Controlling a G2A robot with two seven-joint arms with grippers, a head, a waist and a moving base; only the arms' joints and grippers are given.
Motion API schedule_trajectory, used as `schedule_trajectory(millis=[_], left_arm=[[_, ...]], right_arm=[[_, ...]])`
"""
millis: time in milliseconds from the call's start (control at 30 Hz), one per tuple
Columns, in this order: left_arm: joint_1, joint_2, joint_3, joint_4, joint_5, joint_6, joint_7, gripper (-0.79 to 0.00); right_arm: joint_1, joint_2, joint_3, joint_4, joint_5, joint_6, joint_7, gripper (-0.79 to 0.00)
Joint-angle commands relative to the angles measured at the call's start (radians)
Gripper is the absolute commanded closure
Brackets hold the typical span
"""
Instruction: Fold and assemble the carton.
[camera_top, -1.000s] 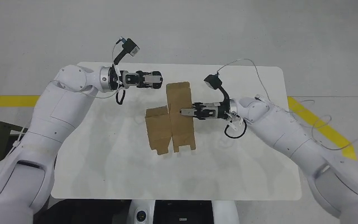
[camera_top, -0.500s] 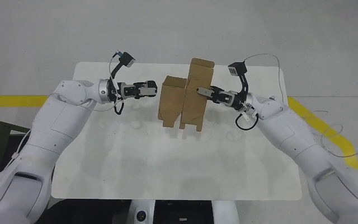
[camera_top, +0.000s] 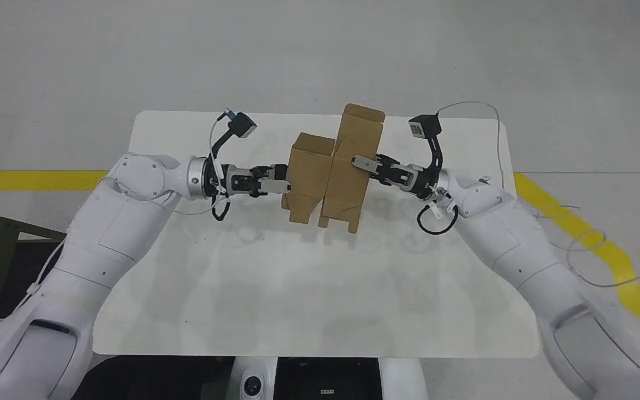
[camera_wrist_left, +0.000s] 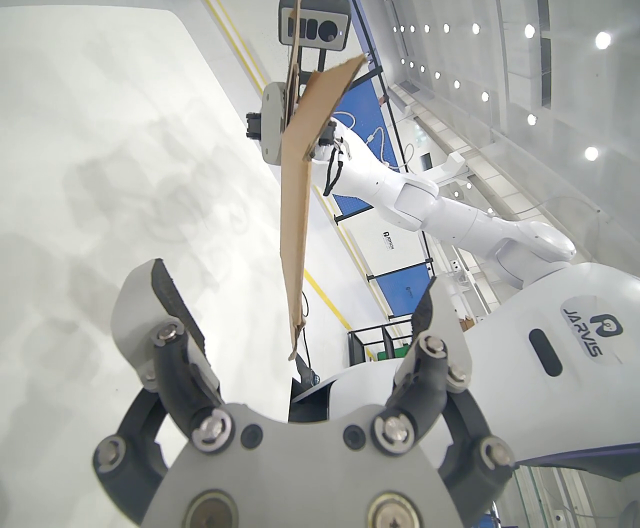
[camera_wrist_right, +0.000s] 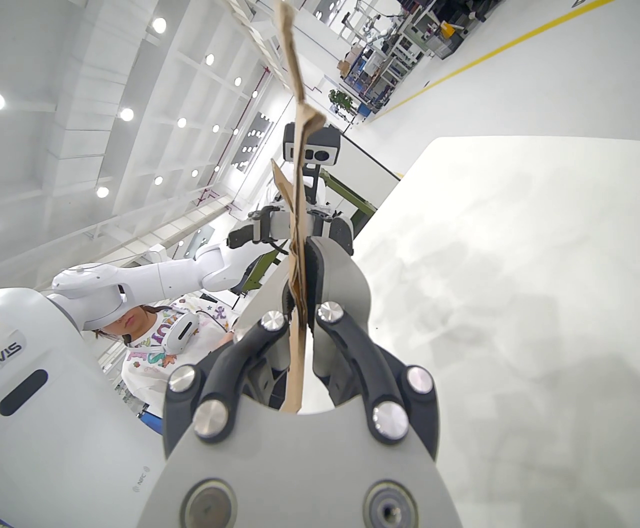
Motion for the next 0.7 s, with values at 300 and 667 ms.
schedule_trajectory(millis=[300,667], left_arm=[[0.020,-0.008,0.006,-0.017,0.032,0.003,-0.003,-0.366],[0.021,-0.017,0.007,-0.014,0.056,0.003,-0.003,0.000]], right_arm=[[-0.013,-0.018,0.034,0.013,0.000,0.005,0.019,0.000],[-0.028,-0.031,0.069,0.018,-0.005,0.010,0.042,0.000]])
